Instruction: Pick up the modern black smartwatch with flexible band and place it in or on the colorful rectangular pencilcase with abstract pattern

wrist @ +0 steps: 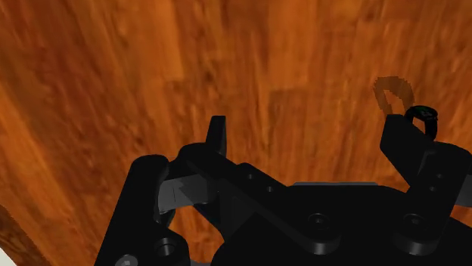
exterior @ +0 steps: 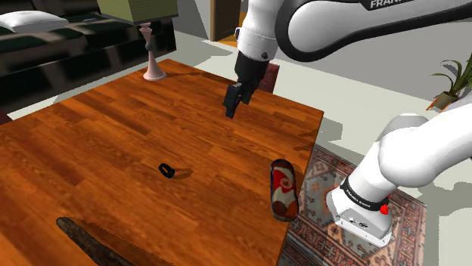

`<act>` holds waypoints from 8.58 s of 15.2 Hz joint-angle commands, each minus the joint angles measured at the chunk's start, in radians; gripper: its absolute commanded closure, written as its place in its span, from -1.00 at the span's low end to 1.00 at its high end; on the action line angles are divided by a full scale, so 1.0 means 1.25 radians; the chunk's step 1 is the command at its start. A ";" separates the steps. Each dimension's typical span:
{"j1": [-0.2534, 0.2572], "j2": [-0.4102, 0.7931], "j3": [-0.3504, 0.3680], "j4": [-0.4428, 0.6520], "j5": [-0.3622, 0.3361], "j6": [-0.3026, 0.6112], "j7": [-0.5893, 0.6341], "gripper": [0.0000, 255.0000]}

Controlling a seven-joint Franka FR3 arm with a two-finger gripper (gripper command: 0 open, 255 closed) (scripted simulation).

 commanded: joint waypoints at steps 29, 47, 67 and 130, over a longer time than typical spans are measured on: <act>0.097 0.651 0.164 0.353 -0.470 0.231 0.504 -1.00; 0.090 0.633 0.174 0.363 -0.451 0.206 0.490 1.00; 0.064 0.540 0.211 0.471 -0.355 0.028 0.417 1.00; 0.287 -0.509 0.035 -0.386 0.118 -0.096 0.153 -1.00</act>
